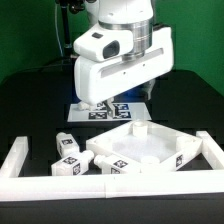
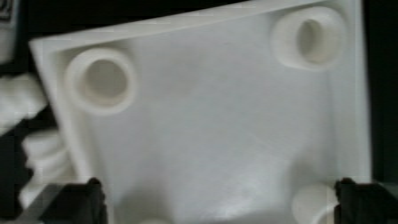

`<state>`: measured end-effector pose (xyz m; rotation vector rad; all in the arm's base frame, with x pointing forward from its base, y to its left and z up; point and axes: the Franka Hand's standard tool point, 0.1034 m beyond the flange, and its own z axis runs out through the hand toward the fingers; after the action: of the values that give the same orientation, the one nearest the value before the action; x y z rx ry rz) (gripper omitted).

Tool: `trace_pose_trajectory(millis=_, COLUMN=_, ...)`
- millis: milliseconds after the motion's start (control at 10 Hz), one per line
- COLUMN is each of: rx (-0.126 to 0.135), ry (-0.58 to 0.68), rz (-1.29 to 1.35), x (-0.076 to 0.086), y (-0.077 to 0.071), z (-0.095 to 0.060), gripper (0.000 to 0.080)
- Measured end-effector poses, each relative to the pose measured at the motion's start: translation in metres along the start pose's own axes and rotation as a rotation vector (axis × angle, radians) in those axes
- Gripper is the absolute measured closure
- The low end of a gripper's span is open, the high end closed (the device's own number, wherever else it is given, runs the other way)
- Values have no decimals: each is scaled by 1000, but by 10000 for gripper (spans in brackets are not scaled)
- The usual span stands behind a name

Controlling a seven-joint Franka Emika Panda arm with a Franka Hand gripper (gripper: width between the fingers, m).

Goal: Assemble one leg

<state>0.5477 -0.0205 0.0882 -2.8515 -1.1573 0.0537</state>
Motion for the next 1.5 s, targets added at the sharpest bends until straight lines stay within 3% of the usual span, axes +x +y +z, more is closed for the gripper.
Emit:
trace_pose_trajectory(millis=100, rx=8, ry=-6, rz=-38, x=-11, y=3, z=7, gripper=150)
trace_pose_trajectory(millis=300, rx=-2, ry=1, rz=-30, x=-14, y=5, z=14, gripper=150)
trace_pose_trajectory(millis=500, rx=6, ry=-8, rz=-17, x=-26, y=18, z=24, gripper=150)
trace_pose_trajectory(millis=700, rx=4, ry=-4, rz=-11, x=-21, y=29, z=28, gripper=150)
trace_pose_trajectory(millis=1200, rx=3, ry=-4, rz=-10, x=-21, y=30, z=28, gripper=150)
trace_pose_trajectory(millis=1300, rx=11, ry=-11, rz=6, x=-23, y=33, z=27, gripper=150)
trace_pose_trajectory(millis=1500, rx=17, ry=-16, rz=49, x=-10, y=47, z=16, gripper=150)
